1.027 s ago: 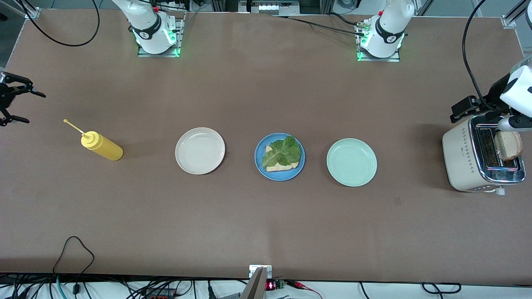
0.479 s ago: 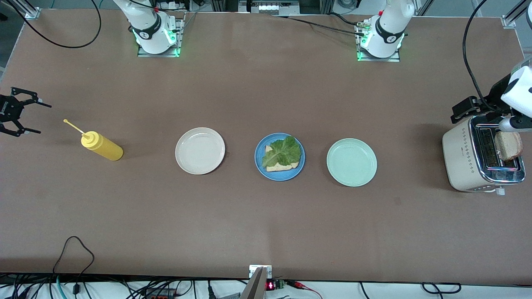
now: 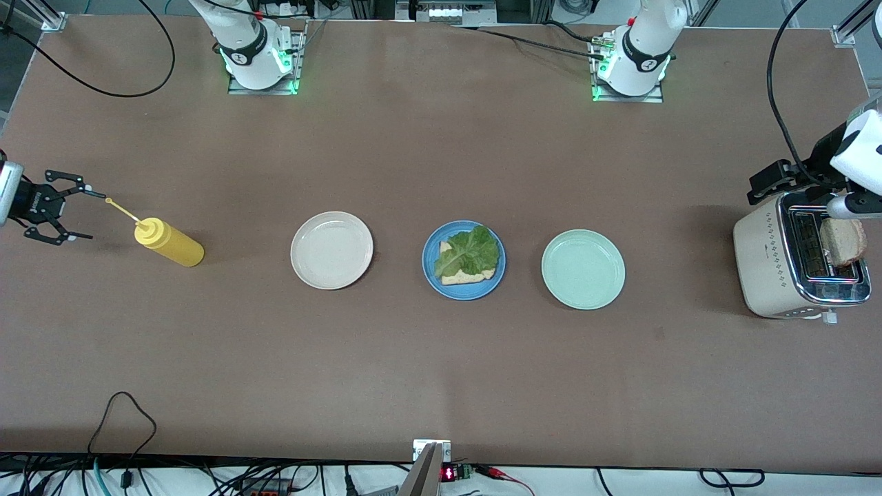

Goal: Make sandwich in blue plate with both arms
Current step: 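Grasp the yellow squeeze bottle with the right gripper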

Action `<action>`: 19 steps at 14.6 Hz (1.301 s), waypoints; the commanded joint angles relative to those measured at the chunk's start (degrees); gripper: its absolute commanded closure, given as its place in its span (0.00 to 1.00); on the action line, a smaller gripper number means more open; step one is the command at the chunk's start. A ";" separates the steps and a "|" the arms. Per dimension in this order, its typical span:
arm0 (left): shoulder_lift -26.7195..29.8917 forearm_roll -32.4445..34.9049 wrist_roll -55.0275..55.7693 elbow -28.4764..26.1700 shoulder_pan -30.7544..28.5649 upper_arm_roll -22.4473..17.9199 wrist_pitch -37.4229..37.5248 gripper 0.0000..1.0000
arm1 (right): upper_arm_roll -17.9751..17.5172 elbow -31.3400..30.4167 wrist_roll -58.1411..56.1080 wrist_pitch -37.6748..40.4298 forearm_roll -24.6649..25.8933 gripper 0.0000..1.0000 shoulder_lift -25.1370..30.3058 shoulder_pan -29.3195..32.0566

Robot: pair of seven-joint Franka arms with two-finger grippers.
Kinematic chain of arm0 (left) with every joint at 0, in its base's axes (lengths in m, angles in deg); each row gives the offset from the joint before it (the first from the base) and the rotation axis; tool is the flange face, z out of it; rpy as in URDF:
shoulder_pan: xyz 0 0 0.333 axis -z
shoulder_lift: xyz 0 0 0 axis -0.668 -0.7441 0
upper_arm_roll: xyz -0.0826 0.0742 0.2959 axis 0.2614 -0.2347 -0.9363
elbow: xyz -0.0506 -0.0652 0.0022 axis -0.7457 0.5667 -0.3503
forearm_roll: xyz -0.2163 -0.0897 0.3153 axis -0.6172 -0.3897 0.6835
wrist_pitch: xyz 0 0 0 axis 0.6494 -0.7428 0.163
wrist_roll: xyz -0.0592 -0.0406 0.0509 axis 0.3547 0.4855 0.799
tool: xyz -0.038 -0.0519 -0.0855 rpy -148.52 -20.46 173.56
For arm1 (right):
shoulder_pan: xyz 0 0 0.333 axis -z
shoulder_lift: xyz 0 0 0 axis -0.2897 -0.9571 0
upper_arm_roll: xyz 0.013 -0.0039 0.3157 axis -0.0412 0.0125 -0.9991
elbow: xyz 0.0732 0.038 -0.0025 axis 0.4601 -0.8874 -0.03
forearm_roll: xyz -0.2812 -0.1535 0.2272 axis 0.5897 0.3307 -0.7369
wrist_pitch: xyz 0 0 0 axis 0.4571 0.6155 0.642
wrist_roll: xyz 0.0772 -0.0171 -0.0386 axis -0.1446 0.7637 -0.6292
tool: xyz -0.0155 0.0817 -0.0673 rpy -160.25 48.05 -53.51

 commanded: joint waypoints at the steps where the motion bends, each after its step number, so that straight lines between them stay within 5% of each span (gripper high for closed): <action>1: -0.06 -1.10 -0.59 0.00 -0.43 0.21 -0.40 0.00 | -1.21 2.97 -3.52 1.90 -3.60 0.00 -4.90 1.18; 9: -0.32 -1.10 -0.68 0.00 -0.61 0.12 -0.40 0.00 | -4.54 4.20 -6.43 2.78 -11.69 0.00 -13.87 1.09; 19: -0.41 -1.10 -1.12 0.00 -1.14 0.12 -0.49 0.00 | -7.72 4.99 -5.82 1.99 -12.66 0.00 -15.81 0.30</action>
